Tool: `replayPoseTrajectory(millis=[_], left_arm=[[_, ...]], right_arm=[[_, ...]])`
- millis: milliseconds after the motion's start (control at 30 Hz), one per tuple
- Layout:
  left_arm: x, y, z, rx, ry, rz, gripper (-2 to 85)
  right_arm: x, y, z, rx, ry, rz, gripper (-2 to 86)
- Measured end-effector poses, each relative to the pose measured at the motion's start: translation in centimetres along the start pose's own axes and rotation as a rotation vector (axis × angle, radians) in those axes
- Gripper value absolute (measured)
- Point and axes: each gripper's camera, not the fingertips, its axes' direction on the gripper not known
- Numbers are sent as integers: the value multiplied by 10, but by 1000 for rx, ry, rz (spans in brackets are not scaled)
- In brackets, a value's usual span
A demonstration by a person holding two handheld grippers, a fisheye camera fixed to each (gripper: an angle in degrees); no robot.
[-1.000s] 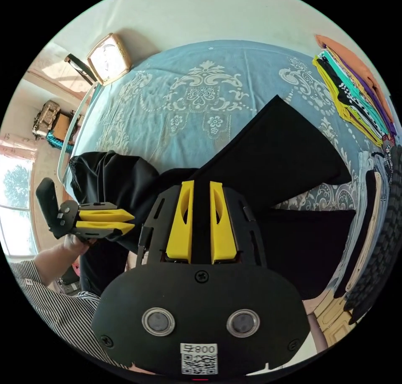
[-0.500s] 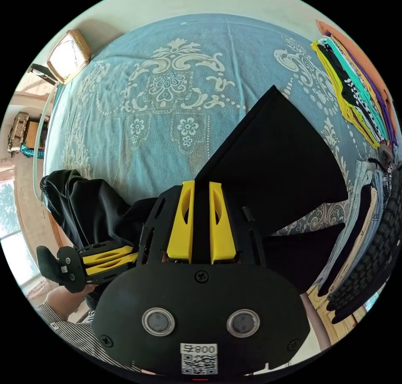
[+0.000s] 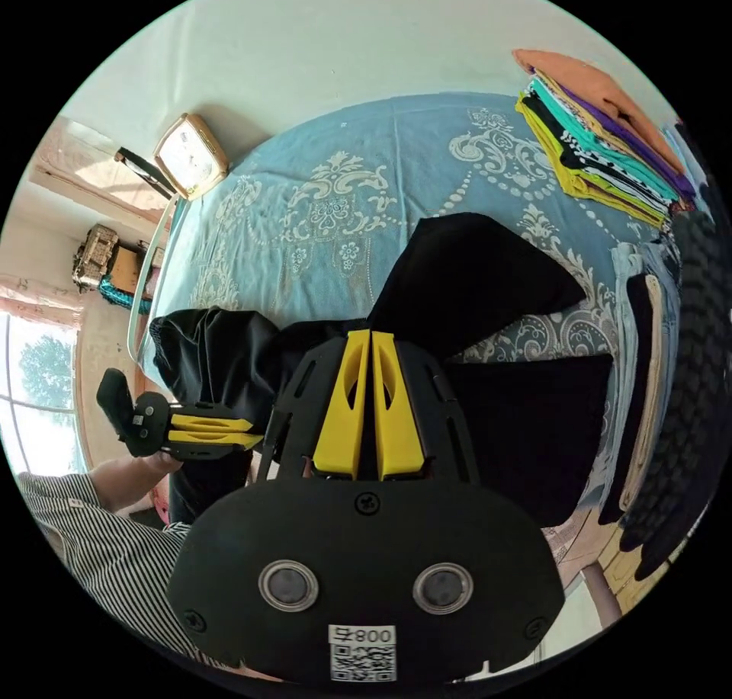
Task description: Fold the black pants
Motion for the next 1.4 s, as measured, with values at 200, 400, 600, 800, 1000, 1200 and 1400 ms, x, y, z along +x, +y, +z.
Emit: replayPoseTrajectory(millis=[200, 400, 600, 800, 1000, 1200, 1400], left_arm=[[27, -31, 58, -122, -74, 144, 6], [41, -59, 114, -242, -141, 241, 8], [38, -87, 167, -328, -171, 260, 8], [28, -114, 212, -397, -191, 267, 9], [6, -140, 239, -406, -149, 217, 11], [-25, -163, 250, -365, -39, 109, 17], [-54, -196, 238, -186, 119, 22, 23]], right_arm=[[41, 93, -23, 31, 0, 86, 1], [67, 151, -15, 19, -32, 146, 0], [84, 189, -3, 1, -30, 150, 0], [97, 222, 15, -27, 0, 138, 0], [111, 249, 30, -46, 14, 133, 0], [137, 280, 41, -43, -20, 203, 3], [136, 295, 17, 74, 75, 143, 26]])
